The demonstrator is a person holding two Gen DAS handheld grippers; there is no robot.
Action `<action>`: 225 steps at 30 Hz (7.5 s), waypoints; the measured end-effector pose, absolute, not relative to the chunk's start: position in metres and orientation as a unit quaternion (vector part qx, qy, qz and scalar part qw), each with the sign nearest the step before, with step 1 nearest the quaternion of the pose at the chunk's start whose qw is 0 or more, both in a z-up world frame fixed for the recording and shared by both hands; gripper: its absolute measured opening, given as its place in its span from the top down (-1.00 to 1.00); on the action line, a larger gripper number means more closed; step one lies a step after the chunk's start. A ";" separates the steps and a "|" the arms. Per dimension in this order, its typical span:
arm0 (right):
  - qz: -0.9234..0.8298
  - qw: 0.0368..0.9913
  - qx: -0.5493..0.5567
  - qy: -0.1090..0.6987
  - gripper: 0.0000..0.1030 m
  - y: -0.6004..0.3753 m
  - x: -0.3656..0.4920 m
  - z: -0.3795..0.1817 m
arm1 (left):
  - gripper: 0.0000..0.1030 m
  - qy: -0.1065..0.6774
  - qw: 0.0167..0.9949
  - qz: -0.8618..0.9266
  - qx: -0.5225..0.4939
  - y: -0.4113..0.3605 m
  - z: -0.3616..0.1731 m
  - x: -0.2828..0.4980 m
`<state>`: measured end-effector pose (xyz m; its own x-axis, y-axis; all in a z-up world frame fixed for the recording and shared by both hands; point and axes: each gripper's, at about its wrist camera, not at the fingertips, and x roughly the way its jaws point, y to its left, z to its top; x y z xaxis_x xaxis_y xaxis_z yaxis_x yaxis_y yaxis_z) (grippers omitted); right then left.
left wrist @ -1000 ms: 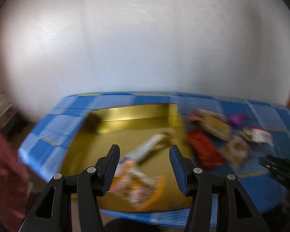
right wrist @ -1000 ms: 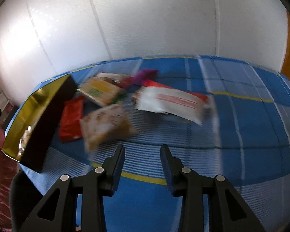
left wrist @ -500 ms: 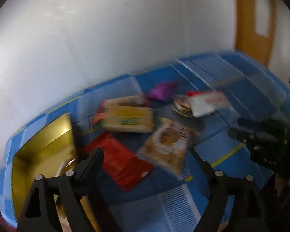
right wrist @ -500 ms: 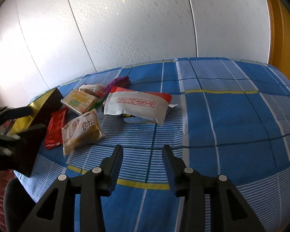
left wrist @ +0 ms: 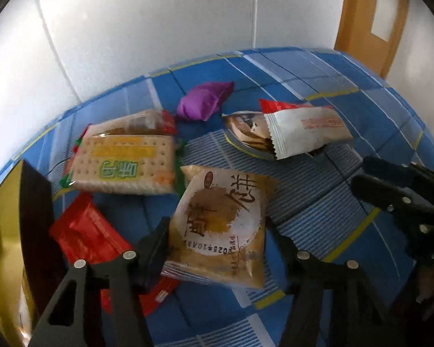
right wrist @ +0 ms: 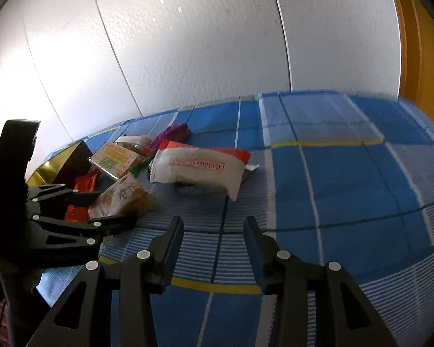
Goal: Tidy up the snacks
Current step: 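Grasp the round cookie bag with the left gripper and lift it, then lower the cookie bag into the tray with left while right grasps Red Kiss wrapper, then release the cookie bag in the tray with the left gripper while the right gripper lifts the Red Kiss wrapper, then carry the Red Kiss wrapper with the right gripper and drop it into the gold tray, then grasp the brown snack bag with the right gripper and lift it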
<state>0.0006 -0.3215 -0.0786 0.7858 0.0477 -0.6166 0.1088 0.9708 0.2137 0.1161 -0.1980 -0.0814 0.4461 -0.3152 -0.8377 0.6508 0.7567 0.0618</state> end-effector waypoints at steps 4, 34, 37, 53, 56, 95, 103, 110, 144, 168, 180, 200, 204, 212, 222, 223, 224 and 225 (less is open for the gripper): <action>-0.042 0.940 0.090 0.327 0.15 -0.317 -0.001 -0.074 | -0.17 0.435 0.840 -0.277 0.167 -0.187 -0.083 0.098; -0.117 0.963 0.158 0.187 0.15 -0.271 -0.010 0.082 | -0.17 0.326 0.940 -0.096 0.030 -0.050 0.013 0.033; -0.101 0.967 0.149 0.178 0.15 -0.253 -0.003 0.090 | -0.17 0.319 0.945 -0.066 0.019 -0.028 0.020 0.030; -0.034 0.980 0.059 0.188 0.14 -0.186 0.011 0.089 | -0.17 0.315 0.948 0.024 -0.032 0.049 0.023 0.020; -0.031 0.979 0.057 0.191 0.15 -0.185 0.011 0.088 | -0.17 0.315 0.948 0.026 -0.033 0.050 0.023 0.020; 0.116 0.869 -0.156 0.454 0.32 -0.293 0.090 -0.069 | -0.17 0.369 0.929 -0.021 -0.018 0.030 -0.004 0.037; 0.088 0.888 -0.069 0.446 0.32 -0.304 0.052 -0.069 | -0.17 0.391 0.917 -0.035 -0.068 0.046 -0.004 0.076; 0.057 0.894 0.007 0.445 0.25 -0.317 0.046 -0.073 | -0.18 0.415 0.903 -0.032 -0.105 0.048 -0.010 0.132; 0.085 0.879 0.002 0.468 0.04 -0.327 0.006 -0.067 | -0.29 0.392 0.919 -0.020 -0.028 0.024 -0.006 0.047; 0.096 0.904 0.005 0.417 0.43 -0.291 -0.026 -0.026 | -0.30 0.362 0.932 0.023 -0.004 0.032 -0.003 0.023; 0.265 0.866 -0.002 0.425 0.43 -0.128 0.034 -0.013 | -0.29 0.334 0.936 0.102 -0.038 0.082 0.004 0.013; 0.264 0.864 0.004 0.429 0.26 -0.051 0.073 -0.023 | -0.29 0.351 0.924 0.138 -0.057 0.112 -0.015 0.015; 0.242 0.877 0.017 0.415 0.26 -0.077 0.062 -0.020 | -0.29 0.353 0.924 0.133 -0.054 0.109 -0.015 0.016; 0.184 0.893 0.017 0.410 0.25 -0.131 0.039 -0.029 | -0.29 0.349 0.932 0.096 -0.026 0.083 -0.006 0.016; 0.110 0.906 0.041 0.407 0.23 -0.199 0.017 -0.041 | -0.29 0.346 0.936 0.062 0.008 0.053 0.002 0.014; 0.103 0.907 0.046 0.406 0.23 -0.206 0.016 -0.041 | -0.29 0.346 0.936 0.060 0.011 0.050 0.002 0.013; 0.096 0.908 0.048 0.405 0.23 -0.211 0.014 -0.042 | -0.29 0.347 0.936 0.057 0.013 0.048 0.002 0.013; 0.086 0.910 0.049 0.403 0.23 -0.218 0.013 -0.043 | -0.29 0.346 0.936 0.055 0.015 0.046 0.002 0.012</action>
